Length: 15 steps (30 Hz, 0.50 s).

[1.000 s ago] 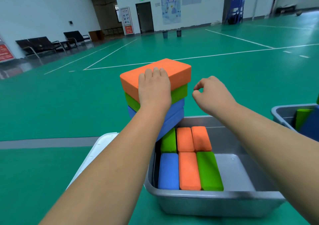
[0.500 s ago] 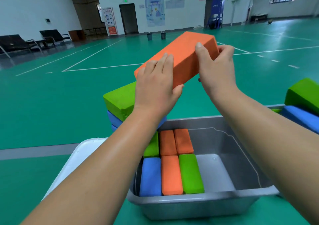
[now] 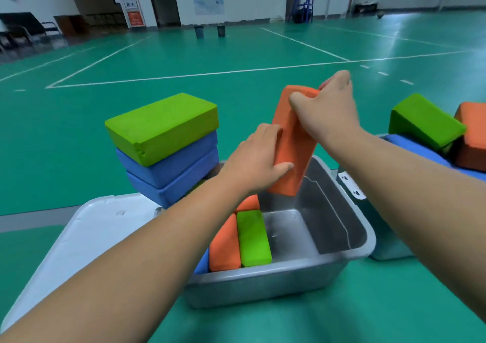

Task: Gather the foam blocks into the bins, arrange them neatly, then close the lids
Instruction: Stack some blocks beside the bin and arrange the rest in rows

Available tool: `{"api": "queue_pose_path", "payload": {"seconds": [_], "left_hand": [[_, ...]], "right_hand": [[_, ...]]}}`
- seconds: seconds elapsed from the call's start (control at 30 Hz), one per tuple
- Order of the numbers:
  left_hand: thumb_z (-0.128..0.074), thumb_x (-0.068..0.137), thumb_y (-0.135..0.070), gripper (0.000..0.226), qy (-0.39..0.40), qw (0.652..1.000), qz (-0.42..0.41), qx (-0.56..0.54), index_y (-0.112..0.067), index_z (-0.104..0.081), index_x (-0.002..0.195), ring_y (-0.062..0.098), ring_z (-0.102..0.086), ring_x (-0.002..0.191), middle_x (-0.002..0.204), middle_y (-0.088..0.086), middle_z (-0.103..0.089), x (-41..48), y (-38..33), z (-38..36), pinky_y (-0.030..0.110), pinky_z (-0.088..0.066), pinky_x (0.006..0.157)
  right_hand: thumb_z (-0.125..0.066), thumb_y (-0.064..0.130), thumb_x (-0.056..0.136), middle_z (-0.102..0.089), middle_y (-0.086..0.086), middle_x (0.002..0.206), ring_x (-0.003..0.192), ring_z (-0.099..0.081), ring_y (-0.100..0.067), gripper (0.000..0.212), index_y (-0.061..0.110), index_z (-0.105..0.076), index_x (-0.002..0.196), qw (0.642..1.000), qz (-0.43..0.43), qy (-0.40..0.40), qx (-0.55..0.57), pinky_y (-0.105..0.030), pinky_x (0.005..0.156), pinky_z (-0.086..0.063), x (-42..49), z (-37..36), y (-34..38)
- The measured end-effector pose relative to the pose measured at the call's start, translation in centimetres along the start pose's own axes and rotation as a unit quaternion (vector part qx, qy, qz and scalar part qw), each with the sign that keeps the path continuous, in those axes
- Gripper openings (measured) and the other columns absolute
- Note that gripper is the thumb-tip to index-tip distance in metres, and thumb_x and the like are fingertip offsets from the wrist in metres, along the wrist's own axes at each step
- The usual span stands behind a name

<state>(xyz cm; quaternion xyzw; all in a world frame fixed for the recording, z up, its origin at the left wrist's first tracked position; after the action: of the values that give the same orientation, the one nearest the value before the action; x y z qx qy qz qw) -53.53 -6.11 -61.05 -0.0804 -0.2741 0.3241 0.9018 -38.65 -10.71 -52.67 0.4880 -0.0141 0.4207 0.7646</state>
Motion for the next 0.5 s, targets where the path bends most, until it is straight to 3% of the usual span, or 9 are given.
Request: {"api": "queue_pose_path", "payload": {"seconds": [0.1,0.17,0.37,0.5], "left_hand": [[-0.084,0.082,-0.034,0.068,0.099,0.986,0.076,-0.112,-0.011,-0.054,0.138,0.02,-0.057,0.125,0.134,0.006,-0.061,-1.0,0.9,-2.8,0.032,-0.044,0.106],[-0.084,0.085,-0.029,0.065,0.161,0.97,0.112,-0.141,-0.012,-0.055,0.14,0.016,-0.058,0.126,0.137,0.003,-0.063,-1.8,1.8,-4.1,0.03,-0.044,0.109],[-0.072,0.094,-0.04,0.063,0.362,0.922,0.134,-0.023,-0.016,-0.054,0.149,0.018,-0.056,0.133,0.145,-0.002,-0.06,-4.1,5.6,-6.8,0.029,-0.042,0.112],[-0.072,0.094,-0.044,0.076,0.412,0.902,0.12,0.052,-0.012,-0.042,0.156,0.024,-0.049,0.14,0.157,0.004,-0.049,-5.7,7.0,-8.1,0.032,-0.038,0.116]], "right_hand": [[-0.068,0.046,0.076,-0.046,-0.016,0.132,0.113,-0.059,-0.043,0.07,0.005,-0.041,0.126,0.996,-0.004,0.064,-0.067,-0.044,0.096,-0.047,-1.4,-1.8,-2.2],[-0.07,0.044,0.08,-0.042,-0.018,0.134,0.116,-0.057,-0.044,0.073,0.002,-0.039,0.13,0.988,0.003,0.114,-0.102,-0.043,0.098,-0.046,-2.4,-3.1,-3.6],[-0.07,0.046,0.079,-0.046,-0.018,0.127,0.113,-0.057,-0.041,0.065,0.005,-0.041,0.12,0.964,0.044,0.215,-0.147,-0.039,0.093,-0.046,-5.6,-5.9,-7.0],[-0.075,0.042,0.08,-0.05,-0.02,0.126,0.112,-0.058,-0.038,0.061,0.007,-0.04,0.115,0.945,0.065,0.281,-0.155,-0.036,0.087,-0.043,-9.2,-7.0,-8.8]]}}
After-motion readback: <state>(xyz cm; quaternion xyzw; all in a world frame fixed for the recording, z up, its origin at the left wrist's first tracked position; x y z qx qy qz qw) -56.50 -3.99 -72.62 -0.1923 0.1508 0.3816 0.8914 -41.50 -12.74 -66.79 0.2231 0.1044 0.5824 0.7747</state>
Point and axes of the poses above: each hand's wrist, its own x-axis towards the middle knuckle, its own z-axis out of the back of the hand, y = z × x, the point moved 3 cm from there along x, towards the middle knuckle
